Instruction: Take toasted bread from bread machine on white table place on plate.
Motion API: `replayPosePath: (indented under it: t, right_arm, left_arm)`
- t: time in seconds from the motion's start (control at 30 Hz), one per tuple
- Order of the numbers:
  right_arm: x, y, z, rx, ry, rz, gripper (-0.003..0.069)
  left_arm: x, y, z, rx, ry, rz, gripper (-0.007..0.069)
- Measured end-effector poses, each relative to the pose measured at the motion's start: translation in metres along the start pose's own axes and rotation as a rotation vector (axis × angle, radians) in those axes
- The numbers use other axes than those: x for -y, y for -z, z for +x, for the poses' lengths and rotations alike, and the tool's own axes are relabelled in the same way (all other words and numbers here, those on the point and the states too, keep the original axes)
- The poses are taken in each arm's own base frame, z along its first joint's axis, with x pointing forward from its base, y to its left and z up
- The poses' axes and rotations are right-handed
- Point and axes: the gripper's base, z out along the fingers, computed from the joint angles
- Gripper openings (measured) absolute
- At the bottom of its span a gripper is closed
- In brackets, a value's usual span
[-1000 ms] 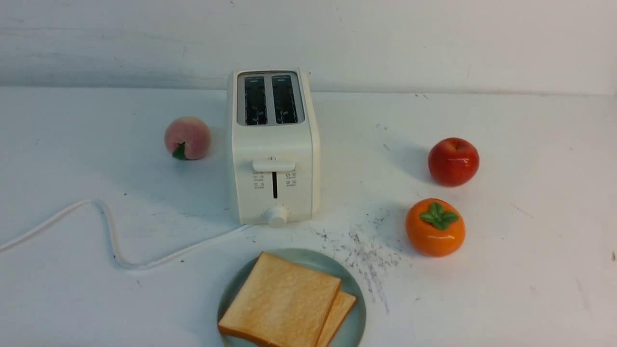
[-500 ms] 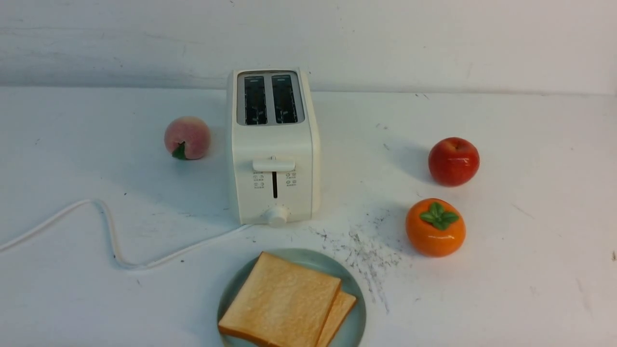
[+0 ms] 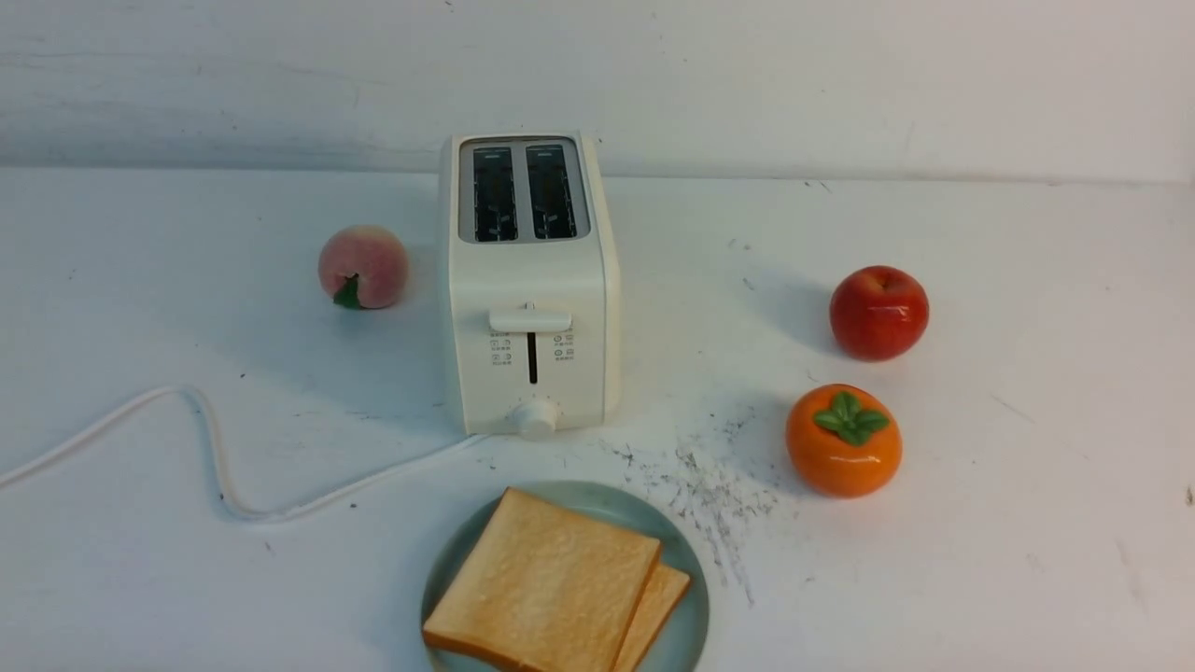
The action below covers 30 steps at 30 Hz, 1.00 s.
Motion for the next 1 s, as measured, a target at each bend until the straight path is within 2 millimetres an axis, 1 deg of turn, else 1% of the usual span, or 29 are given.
replayPosePath:
  t: [1.0]
  right_arm:
    - [0.0000, 0.0000, 0.0000, 0.000, 0.001, 0.000, 0.0239]
  left_arm:
    - [0.0000, 0.0000, 0.0000, 0.000, 0.000, 0.000, 0.0036]
